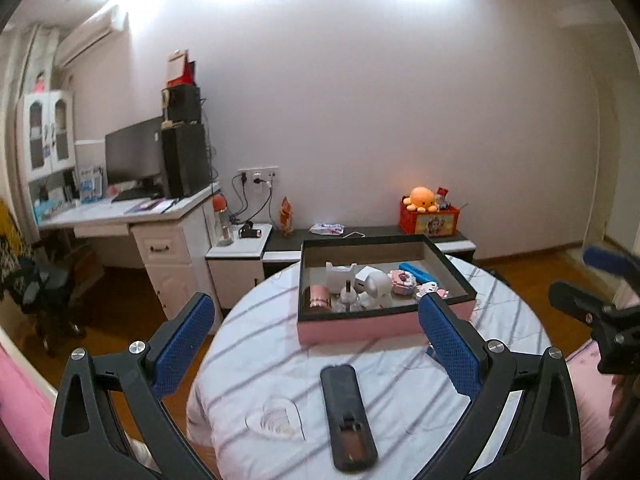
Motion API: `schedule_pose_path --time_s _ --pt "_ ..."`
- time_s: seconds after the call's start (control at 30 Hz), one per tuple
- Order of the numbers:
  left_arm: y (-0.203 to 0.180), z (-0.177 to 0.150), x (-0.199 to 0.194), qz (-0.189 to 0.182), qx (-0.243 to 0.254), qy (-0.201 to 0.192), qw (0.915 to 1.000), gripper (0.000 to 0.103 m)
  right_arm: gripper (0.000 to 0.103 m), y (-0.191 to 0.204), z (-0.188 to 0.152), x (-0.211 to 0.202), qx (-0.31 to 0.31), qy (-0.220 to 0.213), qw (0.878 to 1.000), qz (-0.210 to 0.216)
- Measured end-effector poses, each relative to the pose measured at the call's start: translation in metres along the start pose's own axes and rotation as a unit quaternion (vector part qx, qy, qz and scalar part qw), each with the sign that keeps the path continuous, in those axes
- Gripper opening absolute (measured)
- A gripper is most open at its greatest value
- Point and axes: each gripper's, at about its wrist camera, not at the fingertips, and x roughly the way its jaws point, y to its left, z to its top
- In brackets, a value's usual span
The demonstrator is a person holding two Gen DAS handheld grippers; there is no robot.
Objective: Organize rigid objects
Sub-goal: 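Withdraw both grippers from the box toward the remaining items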
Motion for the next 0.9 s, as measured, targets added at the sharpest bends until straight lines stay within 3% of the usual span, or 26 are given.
schedule_pose_path --time_s 0.23,0.73,0.9 --pt "0.005 -0.013 -0.027 -0.017 -0.011 -0.004 0.9998 0.103 0.103 0.0 -0.022 -0.034 0.033 -0.026 0.999 -0.03" --pt "0.002 -0.019 -0.049 0.017 0.019 -0.046 0.9986 0.103 0.103 0.013 -0.03 -0.052 0.017 -0.038 0.998 -0.055" --pt "0.001 -0.021 -0.05 0.011 0.024 -0.043 0.9987 0.103 0.103 0.014 -0.031 -0.054 0.016 -0.035 0.998 -0.052"
